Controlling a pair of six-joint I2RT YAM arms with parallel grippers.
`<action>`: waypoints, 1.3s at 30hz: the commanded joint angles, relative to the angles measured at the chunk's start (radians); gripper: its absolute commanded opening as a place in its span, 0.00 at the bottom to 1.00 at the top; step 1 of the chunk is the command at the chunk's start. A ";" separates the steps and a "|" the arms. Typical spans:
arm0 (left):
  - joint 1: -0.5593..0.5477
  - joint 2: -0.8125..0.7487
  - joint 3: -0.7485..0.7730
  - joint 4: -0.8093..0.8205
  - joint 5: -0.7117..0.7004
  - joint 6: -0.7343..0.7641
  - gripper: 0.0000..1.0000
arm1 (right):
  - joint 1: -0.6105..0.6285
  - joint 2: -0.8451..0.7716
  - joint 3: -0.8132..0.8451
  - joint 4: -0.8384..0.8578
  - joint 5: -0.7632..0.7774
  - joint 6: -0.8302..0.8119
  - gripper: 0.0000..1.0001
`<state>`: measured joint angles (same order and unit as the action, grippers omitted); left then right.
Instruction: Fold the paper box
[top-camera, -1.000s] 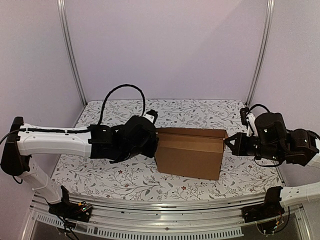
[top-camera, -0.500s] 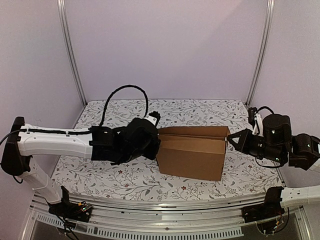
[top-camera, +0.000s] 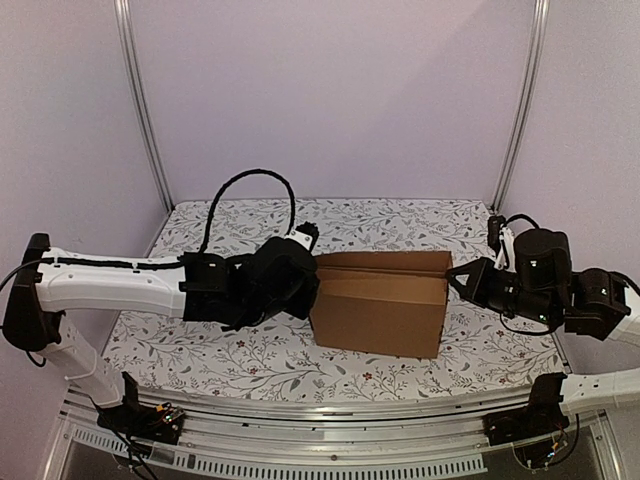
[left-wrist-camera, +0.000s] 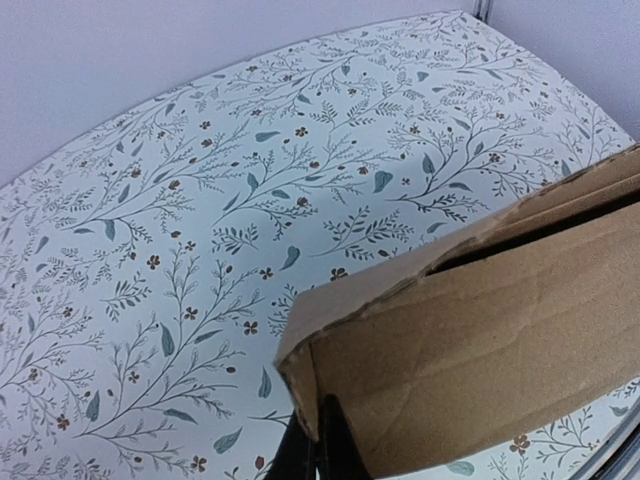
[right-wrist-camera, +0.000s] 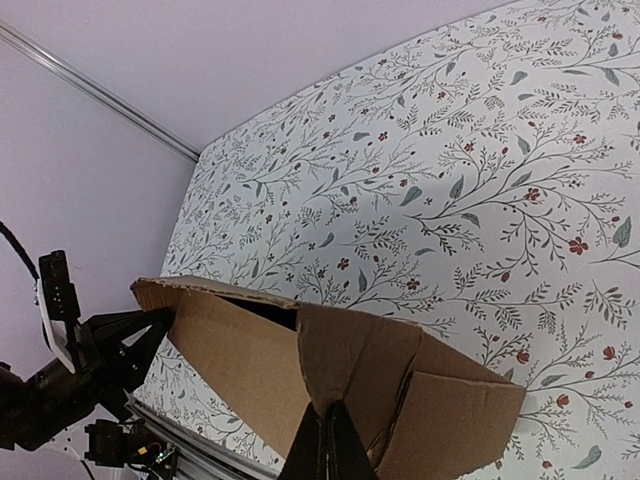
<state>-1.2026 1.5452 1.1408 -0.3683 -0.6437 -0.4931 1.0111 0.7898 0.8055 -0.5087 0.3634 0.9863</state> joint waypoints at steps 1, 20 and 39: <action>-0.028 0.037 0.009 -0.045 0.029 0.019 0.00 | 0.002 -0.033 -0.040 -0.014 -0.060 -0.012 0.00; -0.025 0.075 0.049 -0.061 0.061 -0.008 0.00 | 0.003 -0.148 -0.220 -0.062 -0.085 -0.061 0.00; -0.026 0.089 0.070 -0.082 0.073 -0.017 0.00 | 0.058 -0.084 -0.168 -0.066 -0.042 -0.093 0.29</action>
<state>-1.2083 1.5978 1.2083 -0.4122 -0.6540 -0.5064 1.0561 0.7040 0.6098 -0.4629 0.3363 0.9157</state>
